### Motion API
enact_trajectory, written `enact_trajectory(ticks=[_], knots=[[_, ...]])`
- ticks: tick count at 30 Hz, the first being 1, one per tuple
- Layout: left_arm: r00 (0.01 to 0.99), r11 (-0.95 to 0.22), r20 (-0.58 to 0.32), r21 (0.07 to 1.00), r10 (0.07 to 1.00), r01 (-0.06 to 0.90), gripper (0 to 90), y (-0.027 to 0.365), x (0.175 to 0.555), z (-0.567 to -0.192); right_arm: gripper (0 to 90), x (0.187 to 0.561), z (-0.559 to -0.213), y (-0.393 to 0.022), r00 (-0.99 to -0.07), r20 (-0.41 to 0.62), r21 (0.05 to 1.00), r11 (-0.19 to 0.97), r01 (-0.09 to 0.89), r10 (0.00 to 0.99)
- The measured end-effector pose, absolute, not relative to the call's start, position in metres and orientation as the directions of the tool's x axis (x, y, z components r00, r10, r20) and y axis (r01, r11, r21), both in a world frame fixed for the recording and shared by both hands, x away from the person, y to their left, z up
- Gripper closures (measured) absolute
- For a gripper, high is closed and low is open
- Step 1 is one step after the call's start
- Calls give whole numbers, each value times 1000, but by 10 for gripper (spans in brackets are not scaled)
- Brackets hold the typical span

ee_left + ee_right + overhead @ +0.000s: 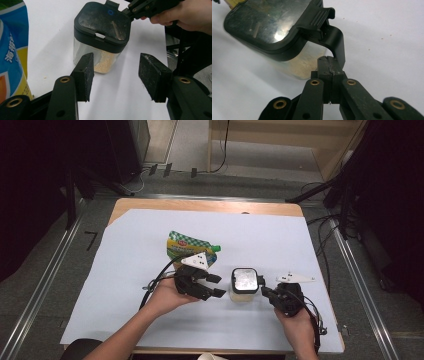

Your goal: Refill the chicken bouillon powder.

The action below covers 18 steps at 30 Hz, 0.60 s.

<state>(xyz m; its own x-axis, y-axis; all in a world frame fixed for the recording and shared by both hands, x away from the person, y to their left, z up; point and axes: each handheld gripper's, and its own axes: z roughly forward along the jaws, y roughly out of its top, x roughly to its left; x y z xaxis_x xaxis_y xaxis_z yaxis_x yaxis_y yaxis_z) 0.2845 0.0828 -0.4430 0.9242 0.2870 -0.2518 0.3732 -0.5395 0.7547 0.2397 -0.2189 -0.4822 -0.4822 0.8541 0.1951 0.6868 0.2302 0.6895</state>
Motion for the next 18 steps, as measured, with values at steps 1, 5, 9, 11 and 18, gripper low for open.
enact_trajectory(ticks=[1,5,9,11,18], knots=[[922,-539,-255,753,290,378,469,83,285,-444,900,242,-483,-220,-484,192,692,232,683,854],[920,-538,-259,752,293,382,465,81,284,-446,900,250,-482,-226,-473,199,699,214,683,858],[918,-541,-255,748,303,386,440,79,283,-449,900,254,-480,-235,-459,193,709,200,676,867],[915,-532,-268,750,301,394,425,78,284,-450,900,257,-476,-241,-438,191,721,177,670,879],[910,-529,-266,746,319,404,350,70,284,-450,900,284,-488,-235,-447,182,700,203,684,876]])
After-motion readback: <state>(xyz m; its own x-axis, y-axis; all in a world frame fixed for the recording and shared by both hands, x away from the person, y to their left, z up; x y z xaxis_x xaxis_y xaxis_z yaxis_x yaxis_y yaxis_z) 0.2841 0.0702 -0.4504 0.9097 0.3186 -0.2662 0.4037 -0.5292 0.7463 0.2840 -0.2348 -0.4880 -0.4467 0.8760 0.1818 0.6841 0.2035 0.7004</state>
